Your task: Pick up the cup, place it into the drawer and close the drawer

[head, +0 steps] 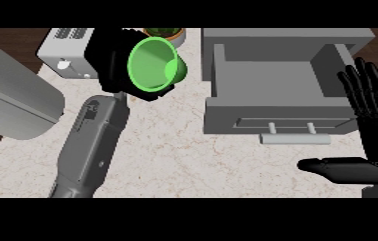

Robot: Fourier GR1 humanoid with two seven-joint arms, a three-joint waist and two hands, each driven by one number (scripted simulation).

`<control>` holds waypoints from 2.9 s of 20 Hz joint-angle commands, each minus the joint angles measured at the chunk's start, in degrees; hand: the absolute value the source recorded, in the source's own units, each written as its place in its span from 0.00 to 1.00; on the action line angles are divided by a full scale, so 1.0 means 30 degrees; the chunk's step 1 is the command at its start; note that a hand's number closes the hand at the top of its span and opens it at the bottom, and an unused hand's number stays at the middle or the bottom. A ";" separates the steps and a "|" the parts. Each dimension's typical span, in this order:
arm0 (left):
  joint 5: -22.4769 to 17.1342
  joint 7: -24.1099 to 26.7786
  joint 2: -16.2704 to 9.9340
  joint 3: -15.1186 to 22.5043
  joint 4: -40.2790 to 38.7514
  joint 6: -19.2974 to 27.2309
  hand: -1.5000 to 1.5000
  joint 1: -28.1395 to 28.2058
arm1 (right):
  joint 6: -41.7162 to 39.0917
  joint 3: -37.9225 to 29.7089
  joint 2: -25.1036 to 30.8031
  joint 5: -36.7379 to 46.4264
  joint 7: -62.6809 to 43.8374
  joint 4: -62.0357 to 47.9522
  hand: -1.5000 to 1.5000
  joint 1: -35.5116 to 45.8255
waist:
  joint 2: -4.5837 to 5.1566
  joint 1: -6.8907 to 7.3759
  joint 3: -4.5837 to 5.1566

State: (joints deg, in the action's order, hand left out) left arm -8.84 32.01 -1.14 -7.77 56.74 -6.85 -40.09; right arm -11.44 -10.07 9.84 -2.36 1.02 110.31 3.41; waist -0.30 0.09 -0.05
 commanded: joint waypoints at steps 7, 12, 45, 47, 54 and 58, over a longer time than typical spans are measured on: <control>0.0161 -0.5317 0.0376 0.2623 0.0497 0.4739 1.00 -0.4767 | 0.0011 -0.0407 0.0178 0.0012 0.0183 -0.0864 0.00 0.0591 | 0.0098 -0.0237 0.0009; -0.1496 -0.4411 0.0379 0.4155 -0.2923 0.6874 1.00 -0.7374 | -0.0897 -0.0204 0.0191 -0.0481 0.0506 0.0418 0.00 -0.0982 | 0.0168 -0.0660 0.0008; -0.7521 -0.6010 0.0381 1.5324 -1.1111 1.1158 0.00 -1.0940 | -0.0679 0.0106 0.0194 -0.0313 0.0534 -0.1802 0.00 0.2449 | 0.0586 -0.1950 -0.0020; -0.7769 -0.5646 0.0381 1.5507 -1.1115 1.1454 0.00 -1.0653 | -0.0833 -0.0166 0.0407 -0.0725 0.0059 -0.0975 0.00 0.2072 | 0.0521 -0.1908 -0.0007; -0.9212 -0.3764 0.0381 1.4541 -0.9413 1.1443 0.00 -1.1098 | -0.2258 0.0661 -0.0432 -0.3219 -0.0157 -0.0318 0.00 0.1474 | 0.0328 -0.1273 0.0012; -1.0038 -0.3710 0.0381 1.4796 -0.7612 1.3149 0.00 -1.1145 | -0.3861 -0.0301 0.0887 -0.4644 -0.0307 0.0971 1.00 -0.0168 | 0.0172 -0.1195 0.0005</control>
State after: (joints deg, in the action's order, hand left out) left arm -36.98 20.75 0.00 36.94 30.46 30.04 -72.35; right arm -20.22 -10.65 11.17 -13.59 0.89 109.39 6.00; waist 0.65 -4.11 -0.05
